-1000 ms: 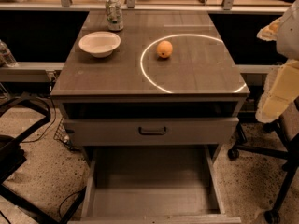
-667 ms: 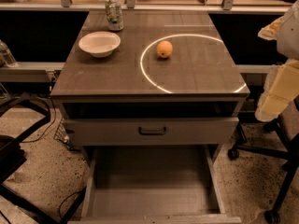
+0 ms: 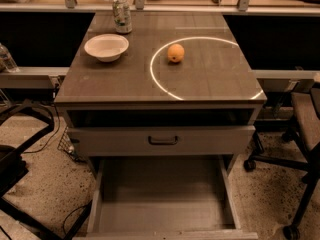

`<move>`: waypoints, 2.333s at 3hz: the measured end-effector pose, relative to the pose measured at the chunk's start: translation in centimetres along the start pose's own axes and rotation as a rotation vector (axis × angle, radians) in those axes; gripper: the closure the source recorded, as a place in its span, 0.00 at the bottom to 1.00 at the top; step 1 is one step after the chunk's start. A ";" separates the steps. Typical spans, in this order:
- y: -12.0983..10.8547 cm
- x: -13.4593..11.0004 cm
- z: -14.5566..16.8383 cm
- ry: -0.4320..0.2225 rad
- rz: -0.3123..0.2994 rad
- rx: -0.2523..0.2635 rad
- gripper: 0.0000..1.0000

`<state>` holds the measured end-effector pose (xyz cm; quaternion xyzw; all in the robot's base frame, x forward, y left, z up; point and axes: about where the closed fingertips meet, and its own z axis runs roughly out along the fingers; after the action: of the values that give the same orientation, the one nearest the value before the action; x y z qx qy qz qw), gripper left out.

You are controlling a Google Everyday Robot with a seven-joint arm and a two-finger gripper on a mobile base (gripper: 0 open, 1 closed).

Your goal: Close middle drawer

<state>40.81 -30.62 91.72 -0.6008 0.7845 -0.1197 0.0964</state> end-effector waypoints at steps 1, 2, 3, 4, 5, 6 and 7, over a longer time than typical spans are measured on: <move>3.7 5.0 2.4 0.112 -0.080 0.048 0.00; 10.6 8.2 7.4 0.156 -0.141 0.055 0.00; 10.3 8.1 7.1 0.155 -0.140 0.058 0.00; 12.0 7.2 10.7 0.167 -0.120 0.071 0.02; 17.7 6.4 19.1 0.154 -0.112 0.025 0.32; 22.0 6.1 24.8 0.137 -0.132 0.001 0.55; 24.8 5.4 29.4 0.102 -0.147 -0.036 0.78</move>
Offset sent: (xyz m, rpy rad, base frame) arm -0.1580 -0.0599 -0.1527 -0.2240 -0.0216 0.1307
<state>25.27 -31.80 56.12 -0.6513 0.7443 -0.1430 0.0364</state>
